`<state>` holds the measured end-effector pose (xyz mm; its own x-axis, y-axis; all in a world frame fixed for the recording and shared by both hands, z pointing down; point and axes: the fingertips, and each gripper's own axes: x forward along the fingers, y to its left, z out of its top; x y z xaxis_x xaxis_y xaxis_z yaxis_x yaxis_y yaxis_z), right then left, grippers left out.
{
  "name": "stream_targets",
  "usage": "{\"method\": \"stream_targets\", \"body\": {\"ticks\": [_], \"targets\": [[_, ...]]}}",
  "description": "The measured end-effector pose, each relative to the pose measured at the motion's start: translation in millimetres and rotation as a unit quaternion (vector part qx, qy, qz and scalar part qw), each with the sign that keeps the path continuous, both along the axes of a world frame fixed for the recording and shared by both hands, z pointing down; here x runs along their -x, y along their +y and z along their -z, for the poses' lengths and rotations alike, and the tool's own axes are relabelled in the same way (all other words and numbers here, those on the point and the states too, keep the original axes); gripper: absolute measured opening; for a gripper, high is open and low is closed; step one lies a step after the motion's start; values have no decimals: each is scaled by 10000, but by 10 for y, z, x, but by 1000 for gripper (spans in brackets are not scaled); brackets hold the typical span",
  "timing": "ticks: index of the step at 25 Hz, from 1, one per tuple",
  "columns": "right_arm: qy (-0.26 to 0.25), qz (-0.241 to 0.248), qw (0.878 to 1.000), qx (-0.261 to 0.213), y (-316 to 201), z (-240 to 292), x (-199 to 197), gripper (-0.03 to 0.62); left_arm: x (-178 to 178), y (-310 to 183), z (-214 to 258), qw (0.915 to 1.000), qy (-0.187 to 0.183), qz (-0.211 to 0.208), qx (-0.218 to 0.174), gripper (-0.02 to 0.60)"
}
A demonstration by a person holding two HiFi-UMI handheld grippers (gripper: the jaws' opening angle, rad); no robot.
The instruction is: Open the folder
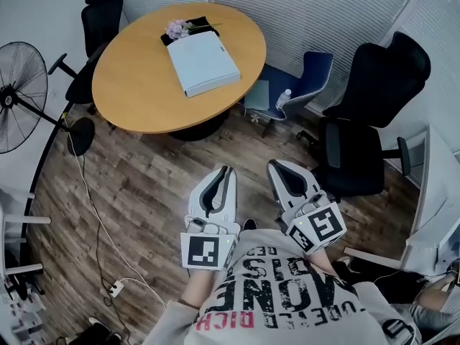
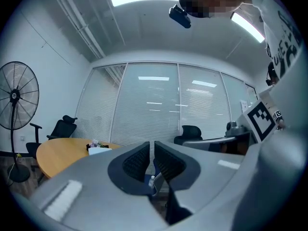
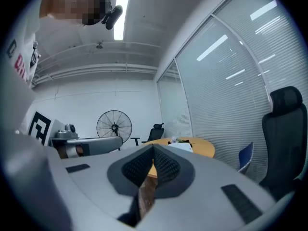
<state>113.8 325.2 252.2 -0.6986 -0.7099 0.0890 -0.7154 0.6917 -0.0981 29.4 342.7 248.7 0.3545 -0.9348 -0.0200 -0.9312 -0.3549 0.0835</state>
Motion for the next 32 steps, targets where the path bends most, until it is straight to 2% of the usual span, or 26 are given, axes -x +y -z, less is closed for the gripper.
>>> {"method": "stream_targets", "body": {"ticks": [5,7,10,12,20,23,26,32], "targets": [[21,53,9999,-116,20,45,-30,12,-34,17,14,10000,29,7,70,41],[-146,119,9997,-170,29,69,-61,13,-62,13,-4,9999,31,46,134,41],[-506,245,9983,-156,60,90,-146,13,-116,5,-11,9999,-60,141,-13,48],[-559,323,9979,-106,80,70,-192,13,-189,18,-40,9999,-8,121,86,80],[-449,301,9985,17,54,-10,-301,12,-328,-5,-112,9998,-43,-7,209,80],[-365,232,9991,14,-26,-39,-294,12,-296,-88,-112,9998,11,-25,185,79],[-192,178,9996,113,-152,-120,-249,12,-253,-198,-175,9992,119,-67,388,78],[-96,122,9996,218,-512,-95,-74,12,-57,-601,-126,9989,108,-154,427,71]]}}
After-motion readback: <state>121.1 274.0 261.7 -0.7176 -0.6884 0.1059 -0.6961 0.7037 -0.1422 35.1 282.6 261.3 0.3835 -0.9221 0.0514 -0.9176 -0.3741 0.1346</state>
